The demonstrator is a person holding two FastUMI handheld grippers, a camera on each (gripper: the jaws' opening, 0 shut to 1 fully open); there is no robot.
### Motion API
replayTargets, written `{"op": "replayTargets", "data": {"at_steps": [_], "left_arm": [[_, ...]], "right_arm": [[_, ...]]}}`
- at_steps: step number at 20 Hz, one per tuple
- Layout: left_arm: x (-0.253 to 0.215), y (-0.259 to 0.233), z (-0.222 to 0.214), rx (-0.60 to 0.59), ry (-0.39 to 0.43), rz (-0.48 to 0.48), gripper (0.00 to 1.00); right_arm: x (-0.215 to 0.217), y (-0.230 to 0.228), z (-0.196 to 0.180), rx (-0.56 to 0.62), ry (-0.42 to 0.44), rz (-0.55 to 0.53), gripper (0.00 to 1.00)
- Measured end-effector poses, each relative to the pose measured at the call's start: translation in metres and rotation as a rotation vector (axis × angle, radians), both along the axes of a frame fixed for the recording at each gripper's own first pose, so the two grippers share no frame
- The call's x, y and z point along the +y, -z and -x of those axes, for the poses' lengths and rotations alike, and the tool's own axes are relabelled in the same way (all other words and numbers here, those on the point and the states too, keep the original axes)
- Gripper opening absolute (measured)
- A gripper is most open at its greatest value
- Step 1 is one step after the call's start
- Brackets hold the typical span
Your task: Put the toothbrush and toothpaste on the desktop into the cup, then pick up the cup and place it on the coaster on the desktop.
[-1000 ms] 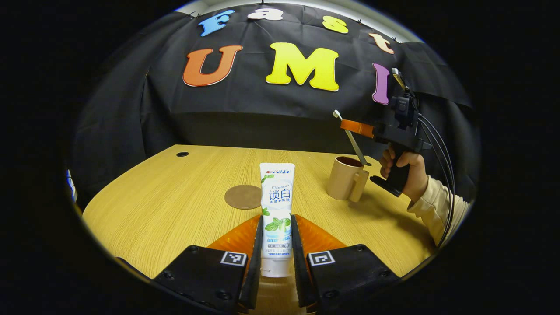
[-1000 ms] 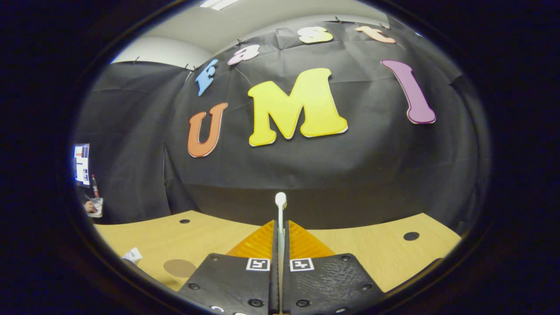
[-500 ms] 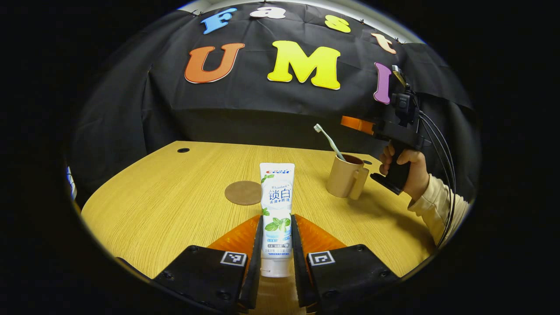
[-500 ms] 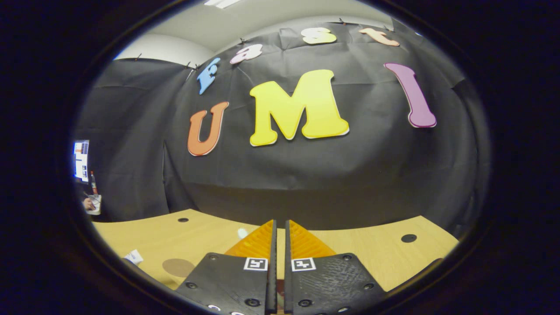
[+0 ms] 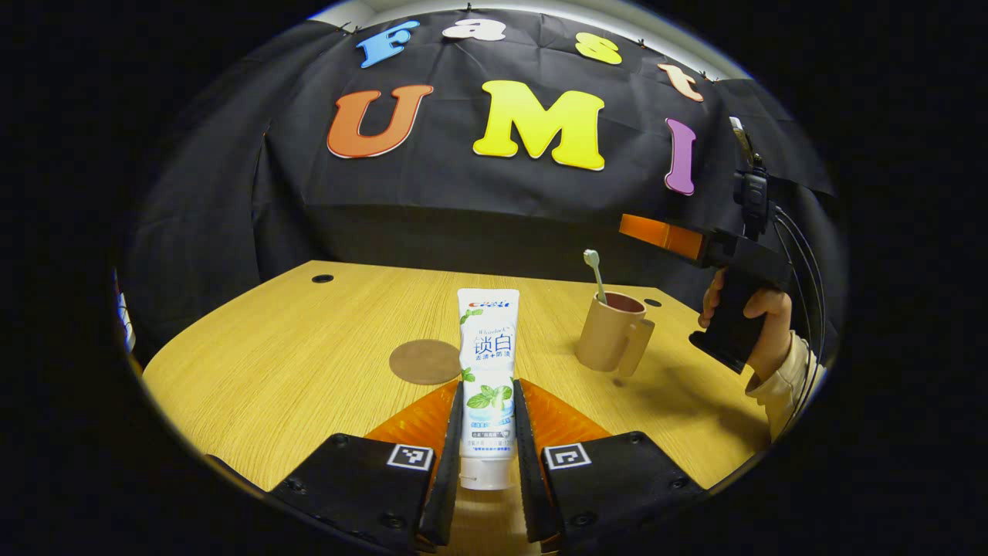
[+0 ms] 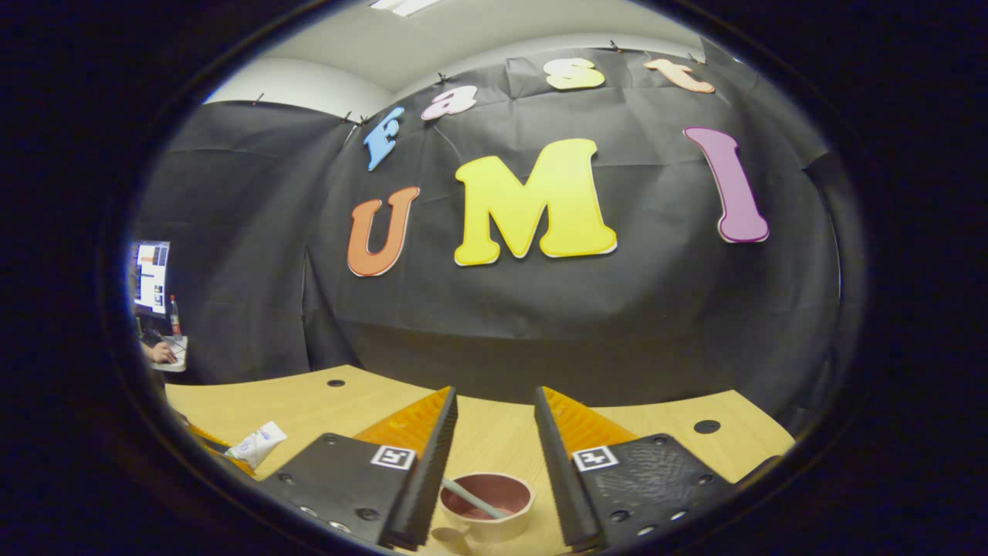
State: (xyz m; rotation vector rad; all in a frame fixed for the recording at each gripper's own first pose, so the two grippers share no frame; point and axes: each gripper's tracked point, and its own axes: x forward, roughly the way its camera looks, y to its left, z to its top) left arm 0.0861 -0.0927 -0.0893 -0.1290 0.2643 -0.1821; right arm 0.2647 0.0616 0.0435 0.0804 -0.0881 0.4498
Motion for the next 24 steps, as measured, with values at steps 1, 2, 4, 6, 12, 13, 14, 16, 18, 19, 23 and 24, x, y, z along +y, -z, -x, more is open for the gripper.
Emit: {"op": "replayTargets", "data": {"at_steps": [1,2,4,6,12,13,14,16,18,19,23,24], "left_arm": [[-0.004,-0.005,-0.004,-0.017,0.005,0.004,0.39],[-0.010,-0.010,-0.009,-0.028,0.013,0.012,0.39],[-0.023,-0.017,-0.018,-0.042,0.027,0.027,0.39],[-0.037,-0.027,-0.029,-0.064,0.036,0.041,0.39],[-0.087,-0.070,-0.064,-0.160,0.084,0.058,0.39],[-0.098,-0.079,-0.070,-0.187,0.098,0.058,0.39],[-0.108,-0.085,-0.077,-0.208,0.112,0.060,0.38],[-0.129,-0.092,-0.090,-0.233,0.148,0.072,0.39],[-0.146,-0.092,-0.101,-0.238,0.168,0.067,0.39],[-0.153,-0.090,-0.106,-0.242,0.173,0.060,0.39],[-0.172,-0.091,-0.126,-0.264,0.192,0.072,0.38],[-0.174,-0.096,-0.131,-0.285,0.194,0.091,0.38]], "right_arm": [[-0.006,-0.001,0.006,0.000,0.008,0.002,0.76],[-0.012,-0.002,0.012,-0.005,0.015,0.006,0.83],[-0.033,-0.003,0.023,-0.012,0.066,0.025,0.95],[-0.049,-0.001,0.040,-0.021,0.081,0.033,0.97],[-0.115,0.021,0.066,-0.048,0.162,0.089,0.97],[-0.121,0.030,0.069,-0.035,0.165,0.089,0.96],[-0.126,0.036,0.070,-0.023,0.160,0.084,0.97],[-0.129,0.042,0.069,-0.005,0.148,0.055,0.97],[-0.127,0.047,0.069,-0.009,0.133,0.077,0.97],[-0.129,0.046,0.068,-0.025,0.128,0.080,0.97],[-0.123,0.066,0.064,0.046,0.091,0.086,0.96],[-0.123,0.066,0.062,0.053,0.095,0.087,0.96]]}}
